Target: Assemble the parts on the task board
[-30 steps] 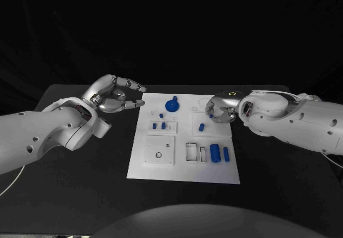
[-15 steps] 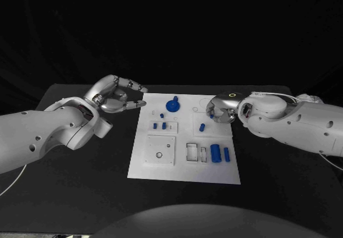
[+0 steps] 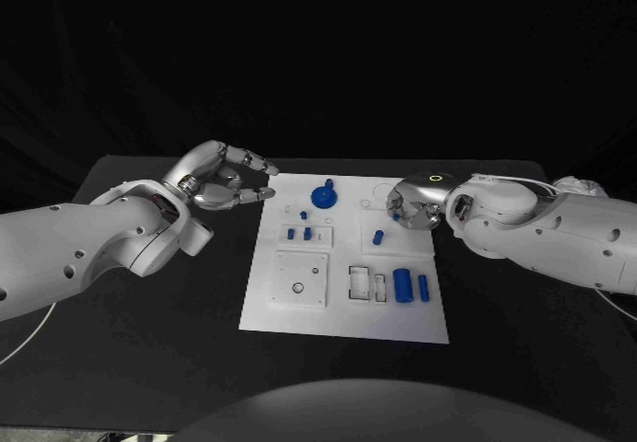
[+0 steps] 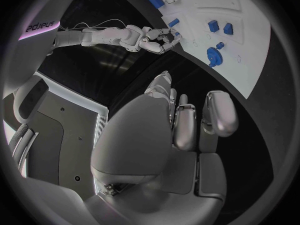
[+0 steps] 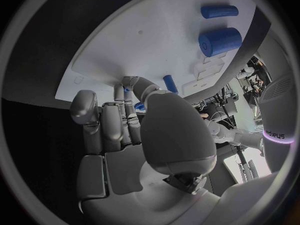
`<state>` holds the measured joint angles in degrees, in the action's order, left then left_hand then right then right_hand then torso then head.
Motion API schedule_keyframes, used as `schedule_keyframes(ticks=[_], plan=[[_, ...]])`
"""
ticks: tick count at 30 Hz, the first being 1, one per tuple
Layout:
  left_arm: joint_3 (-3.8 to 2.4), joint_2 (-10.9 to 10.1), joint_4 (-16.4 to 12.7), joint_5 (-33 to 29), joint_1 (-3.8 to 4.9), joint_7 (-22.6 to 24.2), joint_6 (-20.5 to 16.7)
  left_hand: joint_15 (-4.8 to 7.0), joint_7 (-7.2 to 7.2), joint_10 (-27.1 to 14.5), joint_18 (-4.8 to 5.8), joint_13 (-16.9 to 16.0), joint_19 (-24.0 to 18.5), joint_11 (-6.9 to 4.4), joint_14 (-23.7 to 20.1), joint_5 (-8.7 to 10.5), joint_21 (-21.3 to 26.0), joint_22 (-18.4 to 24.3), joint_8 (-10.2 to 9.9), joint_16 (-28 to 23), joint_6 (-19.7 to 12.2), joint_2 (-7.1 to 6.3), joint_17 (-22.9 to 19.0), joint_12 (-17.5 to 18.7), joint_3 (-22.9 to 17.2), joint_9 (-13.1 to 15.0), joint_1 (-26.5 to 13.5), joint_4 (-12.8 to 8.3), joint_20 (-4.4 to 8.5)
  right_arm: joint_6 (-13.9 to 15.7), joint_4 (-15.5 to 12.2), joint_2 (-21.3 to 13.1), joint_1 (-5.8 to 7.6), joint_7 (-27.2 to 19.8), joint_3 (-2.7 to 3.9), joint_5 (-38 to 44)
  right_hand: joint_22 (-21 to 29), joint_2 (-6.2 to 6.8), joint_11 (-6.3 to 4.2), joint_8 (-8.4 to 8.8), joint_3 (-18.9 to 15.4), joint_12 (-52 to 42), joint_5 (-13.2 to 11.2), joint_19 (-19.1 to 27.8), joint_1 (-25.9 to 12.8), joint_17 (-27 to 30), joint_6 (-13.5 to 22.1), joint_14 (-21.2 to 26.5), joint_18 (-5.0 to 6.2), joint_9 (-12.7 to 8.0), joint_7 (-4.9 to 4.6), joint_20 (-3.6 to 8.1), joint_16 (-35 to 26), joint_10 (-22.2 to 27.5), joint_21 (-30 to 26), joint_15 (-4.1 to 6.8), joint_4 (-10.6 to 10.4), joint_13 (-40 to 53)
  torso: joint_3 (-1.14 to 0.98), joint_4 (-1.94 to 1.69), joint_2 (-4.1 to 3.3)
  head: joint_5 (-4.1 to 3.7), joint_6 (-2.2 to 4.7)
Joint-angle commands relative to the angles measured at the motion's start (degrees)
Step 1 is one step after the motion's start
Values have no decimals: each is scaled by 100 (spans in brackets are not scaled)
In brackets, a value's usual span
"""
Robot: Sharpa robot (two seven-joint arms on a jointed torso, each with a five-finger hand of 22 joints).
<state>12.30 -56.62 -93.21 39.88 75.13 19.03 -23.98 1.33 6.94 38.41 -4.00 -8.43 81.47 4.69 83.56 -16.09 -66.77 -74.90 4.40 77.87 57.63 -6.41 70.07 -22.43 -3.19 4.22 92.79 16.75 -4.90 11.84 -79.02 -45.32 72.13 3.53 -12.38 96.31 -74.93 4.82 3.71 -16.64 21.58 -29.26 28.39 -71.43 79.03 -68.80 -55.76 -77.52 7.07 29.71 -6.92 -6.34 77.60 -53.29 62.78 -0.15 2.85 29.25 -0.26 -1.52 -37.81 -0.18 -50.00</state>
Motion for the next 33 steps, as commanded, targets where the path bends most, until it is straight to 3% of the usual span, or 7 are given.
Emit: schedule_keyframes(ticks=[1,10,23,24,29,33], plan=[[1,17,6,-5,5,-20,114,-15,-9,61,-69,11,-13,-1,-26,-23,20,-876,22,-45,47,10,-15,-31,-36,7,47,-7,-8,222,-15,-16,-2,-122,1,15,-712,-70,-11,-23,-46,39,-63,-68,-39,-23,-79,-72,-99,25,7,7,37,-112,55,8,-8,-33,-6,-19,11,4,0],[10,43,68,-4,4,-62,129,-18,-5,77,-97,28,-67,2,-80,-20,167,-837,20,-137,52,11,-157,-37,-40,5,59,-6,-11,233,-179,-166,45,-68,2,-27,-707,-41,-15,31,-63,109,-90,-68,-86,14,-83,-70,-99,4,20,12,23,-152,46,15,-35,-90,-10,-40,20,2,0],[16,139,180,-4,2,-134,204,-34,7,103,-152,117,-199,15,-247,-6,490,-751,-1,-383,47,0,-503,-45,-24,-8,48,0,-26,102,-777,-640,522,117,4,-282,-700,-28,-11,77,-74,185,-138,-55,-128,53,-83,-53,-97,-13,36,11,2,-142,22,16,-68,-141,7,-40,58,-60,0],[17,146,190,-4,2,-138,213,-36,9,111,-163,136,-231,16,-301,-4,562,-731,-4,-465,47,0,-617,-49,-20,-10,41,1,-30,82,-835,-672,559,134,4,-320,-699,-27,-7,84,-75,196,-143,-53,-133,58,-81,-51,-97,-16,36,10,-1,-141,19,16,-73,-148,6,-42,62,-57,0],[20,179,265,-4,-3,-142,233,-68,16,143,-325,301,-713,28,-1023,9,1620,-434,-28,-1547,39,-16,-2033,-64,16,-19,14,1,-65,-21,-1180,-754,704,165,4,-552,-698,-23,10,110,-75,229,-168,-51,-144,58,-71,-51,-98,-25,32,4,0,-138,14,7,-85,-170,-6,-55,77,-26,0],[22,207,346,-4,-14,-132,248,-90,21,163,-390,375,-933,37,-1334,11,2109,-292,-33,-1995,32,-11,-2608,-84,22,-21,17,2,-84,-115,-1401,-673,738,159,4,-473,-699,-25,14,128,-65,249,-166,-52,-129,52,-65,-58,-99,-32,25,0,7,-140,14,2,-78,-184,-18,-61,89,31,0]])
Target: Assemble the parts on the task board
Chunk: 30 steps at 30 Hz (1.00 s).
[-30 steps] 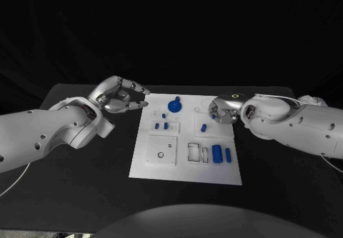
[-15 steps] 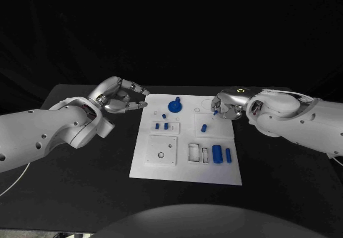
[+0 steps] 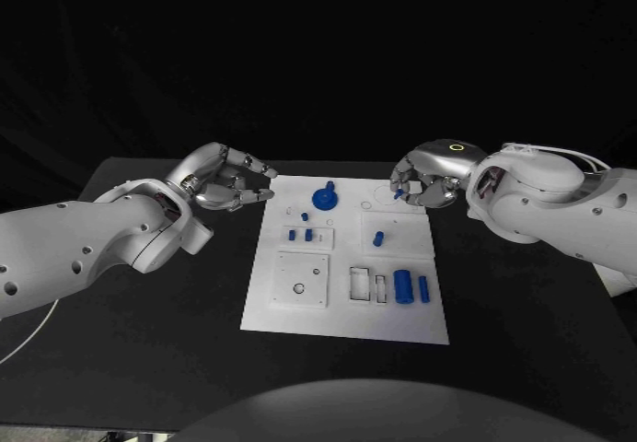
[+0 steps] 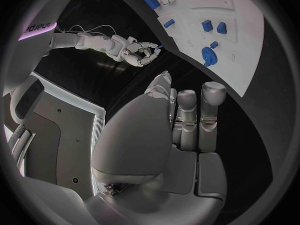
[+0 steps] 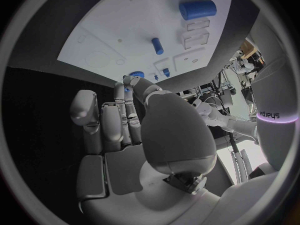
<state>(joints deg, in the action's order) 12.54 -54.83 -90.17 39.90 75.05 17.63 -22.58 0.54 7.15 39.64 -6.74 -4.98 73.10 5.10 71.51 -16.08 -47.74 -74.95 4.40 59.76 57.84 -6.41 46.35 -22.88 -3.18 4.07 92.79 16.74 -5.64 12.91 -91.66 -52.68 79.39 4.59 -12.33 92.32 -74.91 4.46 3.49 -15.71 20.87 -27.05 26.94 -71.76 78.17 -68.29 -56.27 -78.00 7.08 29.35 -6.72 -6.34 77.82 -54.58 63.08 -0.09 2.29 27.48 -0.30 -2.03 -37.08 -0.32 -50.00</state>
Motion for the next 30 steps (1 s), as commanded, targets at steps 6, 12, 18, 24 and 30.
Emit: schedule_keyframes(ticks=[6,12,18,24,30], plan=[[2,54,163,-9,-24,1,157,-58,9,66,-270,104,-613,23,-613,16,1369,57,-52,-780,-41,-4,-942,-76,28,-13,12,3,-54,-462,-407,362,4,86,-1,76,-700,18,45,61,18,59,10,-15,-30,11,-5,-7,-100,-5,-6,-4,-19,-8,-23,-11,-13,-27,-25,14,58,206,0],[5,127,309,-15,-41,-7,211,-120,21,2,-354,119,-972,44,-933,33,2154,278,-45,-1135,-84,6,-1280,-119,31,-10,-19,3,-109,-649,-418,846,-98,103,0,187,-707,26,48,74,21,74,30,-30,-28,-13,-4,-24,-104,-10,-15,-7,-2,-15,-2,-14,-8,-38,-35,5,101,367,0],[6,211,398,-16,-51,2,221,-125,20,-4,-354,119,-980,45,-950,32,2182,284,-42,-1169,-81,13,-1327,-130,26,-8,-14,3,-115,-719,-281,1238,-291,79,3,292,-716,28,48,79,24,79,42,-50,-25,-48,-10,-47,-110,-11,-22,-8,21,-27,26,-14,-5,-44,-49,-57,129,494,0],[7,257,456,-18,-55,-4,245,-127,18,0,-355,117,-983,45,-957,11,2202,288,-41,-1189,-82,19,-1361,-143,21,-8,-10,3,-118,-646,-145,1518,-574,30,12,498,-717,38,50,90,28,92,65,-54,-18,-60,-16,-60,-110,-15,-27,-10,33,-37,30,-15,5,-53,-71,-115,151,579,0],[8,263,473,-19,-56,-29,274,-125,19,2,-358,115,-976,50,-932,-25,2221,289,-40,-1193,-83,44,-1396,-160,8,-8,-11,3,-120,-646,-25,1678,-762,26,16,701,-723,43,51,94,29,98,71,-67,-16,-79,-18,-73,-114,-17,-30,-10,46,-40,47,-16,9,-57,-66,-115,154,614,0]])
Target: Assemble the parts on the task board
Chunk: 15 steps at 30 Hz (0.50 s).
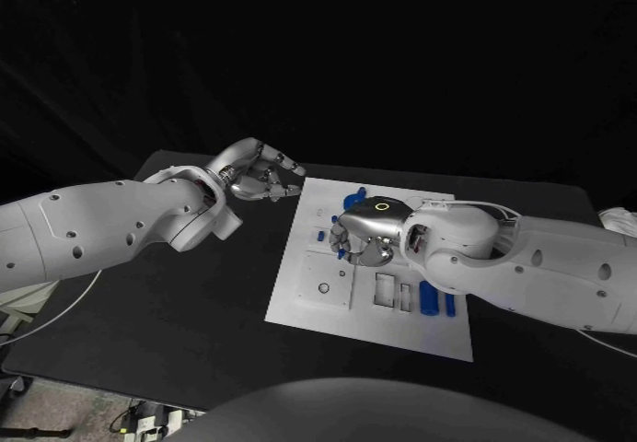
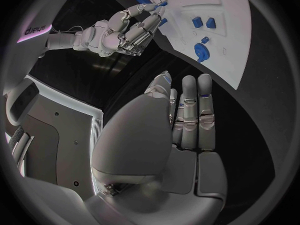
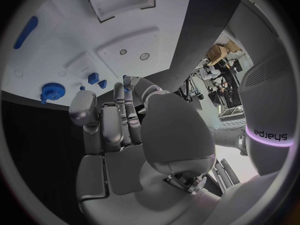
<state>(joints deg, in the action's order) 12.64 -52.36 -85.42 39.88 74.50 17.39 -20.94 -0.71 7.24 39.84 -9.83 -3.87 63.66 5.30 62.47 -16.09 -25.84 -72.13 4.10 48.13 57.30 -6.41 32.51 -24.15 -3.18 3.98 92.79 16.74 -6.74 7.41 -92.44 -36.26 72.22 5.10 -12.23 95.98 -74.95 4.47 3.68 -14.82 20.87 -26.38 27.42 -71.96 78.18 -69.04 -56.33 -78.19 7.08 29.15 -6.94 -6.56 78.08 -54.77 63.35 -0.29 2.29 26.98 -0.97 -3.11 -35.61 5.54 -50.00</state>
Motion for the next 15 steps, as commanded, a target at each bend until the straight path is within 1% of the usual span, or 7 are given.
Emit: schedule_keyframes(ticks=[1,3,6,7,9,11,15], plan=[[-2,16,-1,-18,-1,-9,114,0,10,-18,-48,4,-32,30,-27,-25,30,6,-11,-29,-29,44,-12,-33,8,2,-11,3,-10,-102,86,60,-68,-29,6,354,-724,46,33,8,28,37,24,-57,-20,-23,-16,-65,-118,2,-10,10,32,-24,36,4,9,-12,4,0,11,33,0],[-2,16,-4,-18,-1,-18,115,0,11,-18,-49,4,-30,31,-22,-27,32,6,-11,-29,-29,47,-15,-35,7,2,-13,4,-10,-119,128,86,-102,-29,6,394,-724,46,33,8,28,37,24,-57,-20,-23,-16,-65,-118,2,-10,10,32,-24,36,4,9,-12,8,3,15,32,0],[-2,18,-10,-18,-1,-29,115,0,17,-15,-44,3,5,36,11,-41,-7,-9,-11,-17,-32,56,-33,-47,7,1,-30,6,-10,-165,162,100,-147,-9,7,449,-726,46,35,10,27,40,23,-63,-23,-24,-18,-67,-119,1,-11,9,34,-25,43,3,7,-14,11,-5,13,19,0],[-2,21,-9,-18,-1,-31,117,12,17,-15,-1,3,187,37,128,-52,-330,-110,-11,62,-34,60,-34,-62,8,1,-41,4,-3,-186,170,102,-161,0,7,463,-726,46,35,10,27,40,23,-63,-23,-24,-18,-67,-119,1,-11,9,34,-25,43,3,7,-14,16,-7,15,17,0],[-2,27,-6,-19,0,-31,118,26,17,-16,35,4,349,34,222,-56,-589,-199,-11,144,-36,58,-35,-81,10,1,-50,3,6,-205,176,101,-179,10,7,476,-727,49,38,16,25,48,19,-65,-30,-23,-19,-69,-120,-1,-13,8,36,-26,45,1,3,-19,21,-5,22,29,0],[-2,39,-1,-19,0,-29,120,27,17,-17,35,4,355,34,229,-57,-591,-201,-11,152,-37,57,-36,-83,10,1,-51,2,7,-213,175,92,-204,16,7,485,-727,49,38,16,25,48,19,-65,-30,-23,-19,-69,-120,-1,-13,8,36,-26,45,1,3,-19,18,-4,27,37,0],[-2,54,2,-19,0,-19,126,27,17,-17,29,4,341,34,230,-58,-552,-191,-11,153,-37,58,-37,-83,10,1,-51,3,7,-200,193,97,-253,24,7,496,-730,50,39,22,23,54,13,-73,-36,-37,-17,-77,-123,-3,-13,7,45,-28,57,-1,0,-23,18,-4,32,18,0]])
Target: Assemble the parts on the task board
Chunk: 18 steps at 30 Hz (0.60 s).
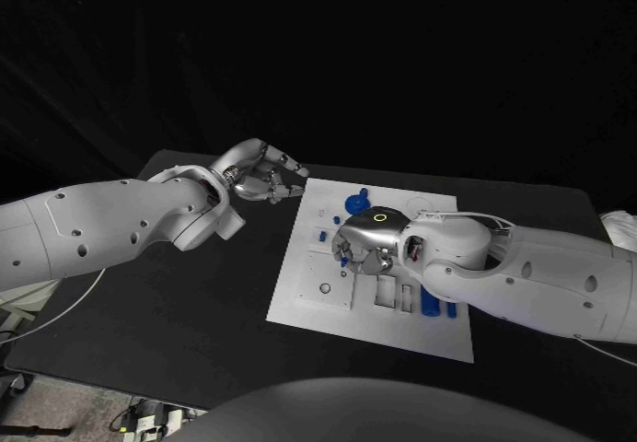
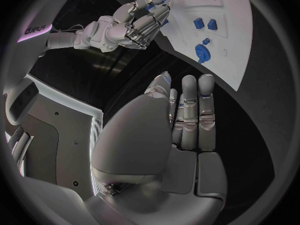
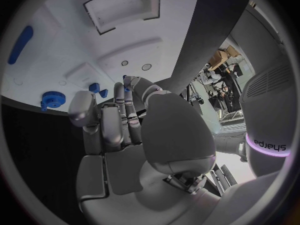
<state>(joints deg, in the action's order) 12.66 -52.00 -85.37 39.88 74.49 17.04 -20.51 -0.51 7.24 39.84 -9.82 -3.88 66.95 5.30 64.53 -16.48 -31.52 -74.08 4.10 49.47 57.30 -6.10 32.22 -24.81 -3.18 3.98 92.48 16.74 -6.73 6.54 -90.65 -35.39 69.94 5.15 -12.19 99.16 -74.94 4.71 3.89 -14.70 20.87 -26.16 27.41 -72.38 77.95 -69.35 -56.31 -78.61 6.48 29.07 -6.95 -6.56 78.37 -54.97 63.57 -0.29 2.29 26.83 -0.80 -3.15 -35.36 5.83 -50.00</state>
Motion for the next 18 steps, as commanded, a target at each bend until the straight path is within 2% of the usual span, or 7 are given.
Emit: schedule_keyframes(ticks=[1,5,8,12,14,18], plan=[[-4,22,-1,-18,1,17,84,6,17,-17,28,4,12,34,23,-19,17,4,-11,19,-38,27,-8,-18,10,0,-20,3,6,-109,24,15,-36,21,2,180,-731,26,19,10,23,31,13,-33,-13,-6,-19,-36,-62,5,-12,7,17,-8,36,-2,0,-8,0,0,6,-15,0],[-4,33,2,-18,1,21,84,7,17,-17,33,5,27,34,24,-19,-18,-6,-11,21,-38,27,-9,-18,10,0,-20,2,6,-82,69,33,-100,22,2,184,-735,26,20,12,23,33,11,-40,-15,-13,-18,-40,-65,4,-12,6,22,-9,47,-2,-1,-10,-3,-23,6,-27,0],[-4,29,-5,-18,1,22,85,7,16,-18,35,5,34,34,26,-20,-31,-10,-12,23,-39,28,-10,-18,9,0,-19,2,7,-44,116,59,-152,17,2,188,-739,27,19,15,24,35,11,-50,-14,-30,-18,-51,-68,3,-12,6,33,-11,61,-3,0,-11,-7,-17,2,5,0],[-3,23,-10,-18,1,14,95,7,16,-18,36,5,36,34,26,-21,-35,-12,-12,24,-39,28,-10,-19,9,0,-19,2,7,-49,171,84,-196,22,2,196,-739,27,19,15,25,35,11,-50,-13,-31,-18,-51,-68,2,-12,6,33,-11,61,-3,0,-11,-13,-27,1,29,0],[-3,18,-13,-18,1,8,98,7,16,-18,36,5,36,34,26,-21,-35,-12,-12,24,-39,28,-10,-19,9,0,-19,2,7,-60,190,84,-210,25,2,198,-741,27,17,25,31,42,17,-56,-4,-36,-17,-57,-69,-1,-12,5,40,-17,68,-2,8,-16,-8,-31,5,26,0],[-3,10,-17,-18,1,3,95,7,16,-18,36,5,36,34,26,-21,-35,-12,-12,24,-39,28,-10,-19,9,0,-19,2,7,-97,213,85,-227,29,1,193,-741,27,17,27,32,43,18,-56,-2,-36,-16,-58,-69,-2,-13,5,41,-18,68,-2,9,-17,1,-12,7,26,0]])
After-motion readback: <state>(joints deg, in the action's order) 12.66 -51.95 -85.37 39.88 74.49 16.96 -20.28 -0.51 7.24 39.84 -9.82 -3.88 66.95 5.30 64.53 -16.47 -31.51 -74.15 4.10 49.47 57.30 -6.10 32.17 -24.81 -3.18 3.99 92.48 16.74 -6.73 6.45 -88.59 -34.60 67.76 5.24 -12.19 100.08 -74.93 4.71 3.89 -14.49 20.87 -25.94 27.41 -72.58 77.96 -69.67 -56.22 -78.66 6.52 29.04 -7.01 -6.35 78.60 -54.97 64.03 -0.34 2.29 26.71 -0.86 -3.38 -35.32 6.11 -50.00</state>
